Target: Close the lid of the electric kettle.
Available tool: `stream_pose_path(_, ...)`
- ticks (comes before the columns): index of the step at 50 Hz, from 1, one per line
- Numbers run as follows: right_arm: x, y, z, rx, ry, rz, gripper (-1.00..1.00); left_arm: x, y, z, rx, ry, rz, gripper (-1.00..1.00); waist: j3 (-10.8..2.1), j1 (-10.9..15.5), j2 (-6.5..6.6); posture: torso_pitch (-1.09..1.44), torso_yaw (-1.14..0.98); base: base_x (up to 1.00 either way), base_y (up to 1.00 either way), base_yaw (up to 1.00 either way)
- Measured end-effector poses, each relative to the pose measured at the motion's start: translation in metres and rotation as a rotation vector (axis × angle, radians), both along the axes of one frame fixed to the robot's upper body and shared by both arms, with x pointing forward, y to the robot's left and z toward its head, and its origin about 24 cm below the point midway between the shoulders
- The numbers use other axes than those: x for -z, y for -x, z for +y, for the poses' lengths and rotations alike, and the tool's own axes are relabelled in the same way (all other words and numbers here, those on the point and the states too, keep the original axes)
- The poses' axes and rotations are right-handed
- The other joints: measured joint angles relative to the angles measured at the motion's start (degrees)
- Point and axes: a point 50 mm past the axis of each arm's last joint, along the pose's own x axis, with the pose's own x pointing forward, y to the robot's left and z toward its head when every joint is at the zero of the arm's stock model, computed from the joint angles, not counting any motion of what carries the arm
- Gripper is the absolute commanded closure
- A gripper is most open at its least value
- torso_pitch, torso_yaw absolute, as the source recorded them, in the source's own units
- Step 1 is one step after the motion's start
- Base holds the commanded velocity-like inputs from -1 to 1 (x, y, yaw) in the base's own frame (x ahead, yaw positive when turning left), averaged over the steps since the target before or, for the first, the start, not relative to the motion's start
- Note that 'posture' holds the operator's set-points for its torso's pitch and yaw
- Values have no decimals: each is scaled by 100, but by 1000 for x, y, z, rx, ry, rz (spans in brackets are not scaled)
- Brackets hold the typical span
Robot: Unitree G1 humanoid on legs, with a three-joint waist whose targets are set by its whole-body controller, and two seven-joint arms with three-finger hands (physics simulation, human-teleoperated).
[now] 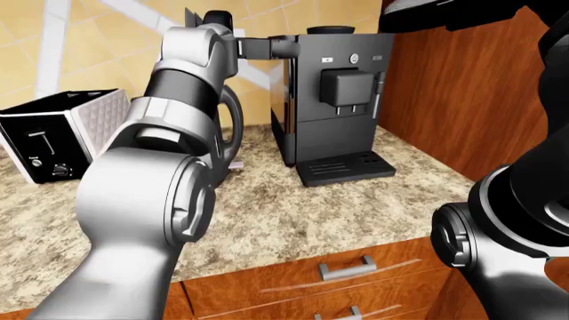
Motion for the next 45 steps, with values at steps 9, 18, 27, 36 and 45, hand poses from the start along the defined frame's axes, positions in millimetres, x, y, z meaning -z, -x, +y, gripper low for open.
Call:
stream_pose_path(9, 0, 0, 0, 0, -1, -1, -100, 8, -1, 5, -16, 11, 15, -100, -14, -14, 18, -53, 0, 0, 0, 0)
stream_pose_path(18, 0, 0, 1, -1, 2, -2, -100, 24, -4, 12, -43, 29, 42, -100, -21, -33, 31, -53, 0, 0, 0, 0)
stream_pose_path(27, 2, -1, 1, -1, 7, 3, -100, 32, -5, 24, -86, 48, 56, -100, -14, -37, 33, -53, 0, 0, 0, 0)
stream_pose_path(36, 3, -2, 4, -7, 16, 8, -100, 28, -6, 25, -95, 68, 14, -100, -17, -29, 32, -53, 0, 0, 0, 0)
stream_pose_path(45, 3, -2, 4, -8, 18, 12, -100, 18, -7, 24, -88, 81, -52, -100, -21, -21, 36, -53, 0, 0, 0, 0)
